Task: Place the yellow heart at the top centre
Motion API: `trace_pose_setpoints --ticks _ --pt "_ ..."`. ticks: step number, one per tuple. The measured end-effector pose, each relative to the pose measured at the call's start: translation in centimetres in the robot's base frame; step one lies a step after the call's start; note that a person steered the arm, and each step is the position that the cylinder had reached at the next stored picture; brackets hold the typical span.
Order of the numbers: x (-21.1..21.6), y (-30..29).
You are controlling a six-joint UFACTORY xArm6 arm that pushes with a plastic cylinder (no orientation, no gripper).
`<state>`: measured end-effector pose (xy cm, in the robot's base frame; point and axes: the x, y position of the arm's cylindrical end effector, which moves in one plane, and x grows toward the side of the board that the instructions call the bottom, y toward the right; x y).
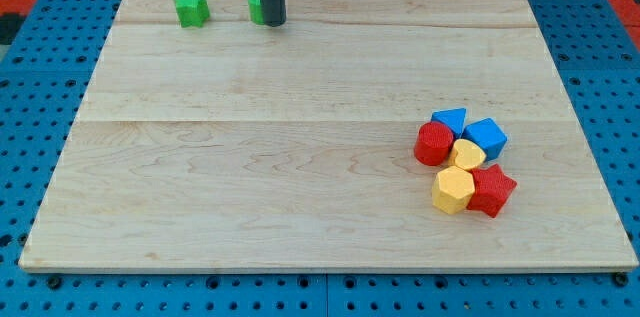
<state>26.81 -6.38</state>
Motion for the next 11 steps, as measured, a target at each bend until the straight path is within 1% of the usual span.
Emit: trace_pose_setpoints --ticks 1,2,3,4,5,7,8,9,11 --pt "0.5 3.1" --pt "3.4 14.1" --pt "3.8 27.2" --pt "9.5 38.4" --pt "13.3 40.9" --pt "29.1 39.7" --pt "29.6 38.1" --pt "29.6 33.1" --pt "25.7 31.2"
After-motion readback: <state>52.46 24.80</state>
